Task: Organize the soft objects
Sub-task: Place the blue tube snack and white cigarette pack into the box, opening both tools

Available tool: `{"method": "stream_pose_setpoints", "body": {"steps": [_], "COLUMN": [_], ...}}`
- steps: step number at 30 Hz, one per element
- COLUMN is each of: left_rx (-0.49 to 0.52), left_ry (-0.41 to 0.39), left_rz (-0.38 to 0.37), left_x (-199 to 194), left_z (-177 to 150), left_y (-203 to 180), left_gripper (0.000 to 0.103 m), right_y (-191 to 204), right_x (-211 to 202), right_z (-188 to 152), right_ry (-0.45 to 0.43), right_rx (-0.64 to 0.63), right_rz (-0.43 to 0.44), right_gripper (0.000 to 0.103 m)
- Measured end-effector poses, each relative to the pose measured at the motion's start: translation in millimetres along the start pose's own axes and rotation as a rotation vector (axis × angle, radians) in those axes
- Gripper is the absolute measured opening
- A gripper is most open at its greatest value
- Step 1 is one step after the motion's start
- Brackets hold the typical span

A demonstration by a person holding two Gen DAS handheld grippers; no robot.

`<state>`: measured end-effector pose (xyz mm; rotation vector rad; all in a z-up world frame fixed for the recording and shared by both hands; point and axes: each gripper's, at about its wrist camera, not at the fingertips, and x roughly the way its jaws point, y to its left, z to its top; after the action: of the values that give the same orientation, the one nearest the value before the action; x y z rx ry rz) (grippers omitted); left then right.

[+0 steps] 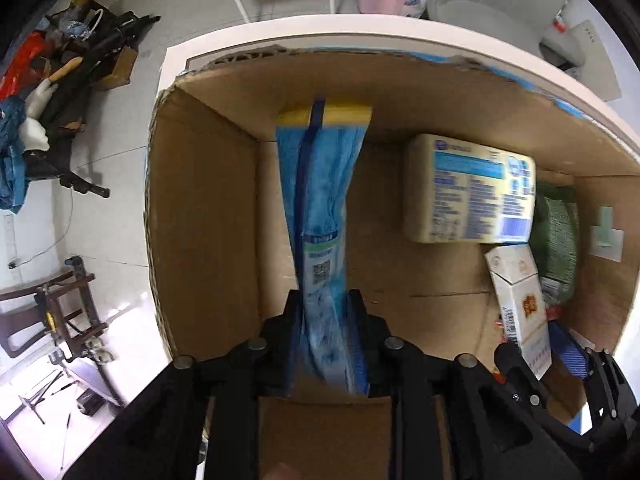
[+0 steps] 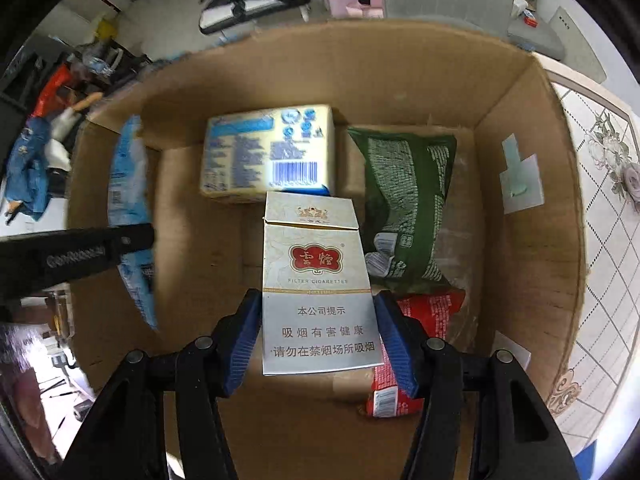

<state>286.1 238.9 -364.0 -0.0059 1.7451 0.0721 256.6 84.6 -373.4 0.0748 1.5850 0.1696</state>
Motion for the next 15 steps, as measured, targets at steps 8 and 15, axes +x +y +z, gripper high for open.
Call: {"method": "stream_pose_setpoints", "body": {"steps": [8, 15], "left_rx": [-0.01, -0.005], "left_ry": [-0.014, -0.08], "left_rz": [-0.033, -0.051], "left_x": [-10.9, -42.2], "left_z": [-9.1, -36.8], "left_y": [3.9, 1.1], "left_gripper": [0.042, 0.086], "right_y": [-1.0, -0.5], "right_x": [-0.1, -17.7], "right_z": [-1.4, -11.0], "right_ry": [0.019, 0.031], "right_rx": [0.016, 0.017], "right_rz": [0.015, 0.031], "right_gripper": [0.08, 0.095]}}
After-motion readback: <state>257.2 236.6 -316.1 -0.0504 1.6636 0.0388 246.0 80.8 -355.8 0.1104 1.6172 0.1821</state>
